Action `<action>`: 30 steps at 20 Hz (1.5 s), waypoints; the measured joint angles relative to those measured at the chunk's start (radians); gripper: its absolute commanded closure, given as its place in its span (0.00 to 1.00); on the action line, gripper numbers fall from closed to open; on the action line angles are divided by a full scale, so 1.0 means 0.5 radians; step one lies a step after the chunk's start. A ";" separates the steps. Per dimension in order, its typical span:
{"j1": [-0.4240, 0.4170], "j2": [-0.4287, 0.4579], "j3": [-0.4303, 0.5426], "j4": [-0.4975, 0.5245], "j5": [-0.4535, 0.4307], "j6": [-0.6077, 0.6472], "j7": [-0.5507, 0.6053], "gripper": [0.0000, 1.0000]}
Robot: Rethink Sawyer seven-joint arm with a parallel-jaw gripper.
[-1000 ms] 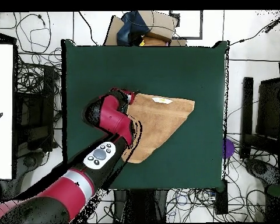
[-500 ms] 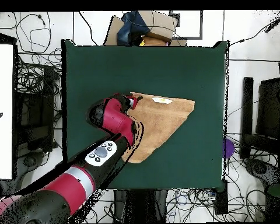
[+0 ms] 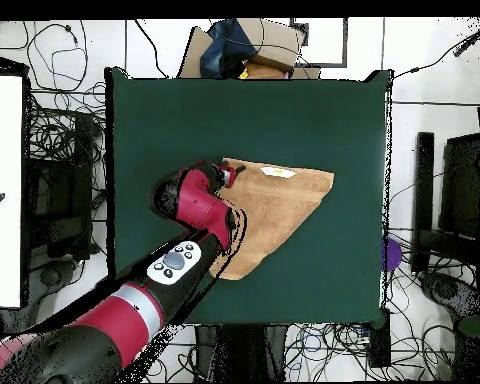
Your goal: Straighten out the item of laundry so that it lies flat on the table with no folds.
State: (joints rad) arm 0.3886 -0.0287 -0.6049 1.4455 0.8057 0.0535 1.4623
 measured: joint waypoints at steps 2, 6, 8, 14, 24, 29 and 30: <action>-0.007 -0.011 0.000 0.000 0.000 0.000 0.000 0.00; -0.026 -0.042 0.000 0.000 0.000 0.000 0.000 0.00; -0.033 -0.060 0.008 0.001 0.000 0.000 0.000 0.00; -0.052 -0.138 0.044 0.001 0.000 0.000 0.000 0.00; -0.079 -0.231 0.158 0.001 0.000 0.000 0.000 0.00; -0.080 -0.230 0.174 0.002 0.000 0.000 0.000 0.00; -0.080 -0.230 0.176 0.001 0.000 0.000 0.000 0.00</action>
State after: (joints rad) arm 0.3486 -0.1436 -0.5171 1.4462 0.8055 0.0537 1.4623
